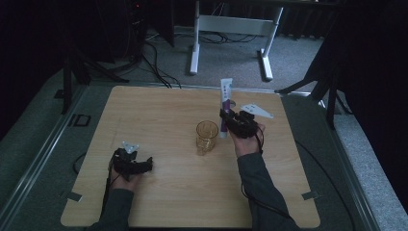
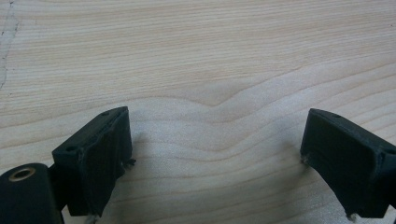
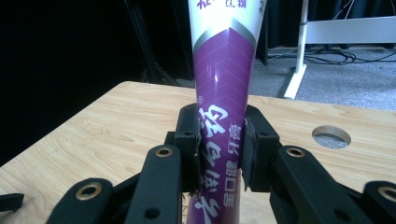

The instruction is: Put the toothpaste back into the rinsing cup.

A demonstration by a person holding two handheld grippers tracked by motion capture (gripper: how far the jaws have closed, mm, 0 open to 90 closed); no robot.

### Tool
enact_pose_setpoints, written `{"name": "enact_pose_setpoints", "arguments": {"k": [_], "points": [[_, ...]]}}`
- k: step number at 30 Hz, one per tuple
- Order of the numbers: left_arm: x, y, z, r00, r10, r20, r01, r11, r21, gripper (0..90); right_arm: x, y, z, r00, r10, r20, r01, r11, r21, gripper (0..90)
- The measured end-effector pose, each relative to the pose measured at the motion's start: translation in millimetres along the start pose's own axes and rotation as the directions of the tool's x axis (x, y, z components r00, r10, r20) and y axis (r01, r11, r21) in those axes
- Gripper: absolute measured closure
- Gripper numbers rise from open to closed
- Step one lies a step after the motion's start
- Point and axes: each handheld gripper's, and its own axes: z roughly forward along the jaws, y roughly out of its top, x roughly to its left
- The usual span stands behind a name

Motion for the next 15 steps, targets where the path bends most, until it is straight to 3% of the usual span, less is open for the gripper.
{"name": "enact_pose_setpoints", "arguments": {"k": [15], "points": [[0.1,0.0,0.0,1.0,0.001,0.0,-0.001,1.0,0.0,9.1,5.1,4.0,7.5,0.9991,0.033,-0.025,-0.033,0.999,-0.01,71.3]]}}
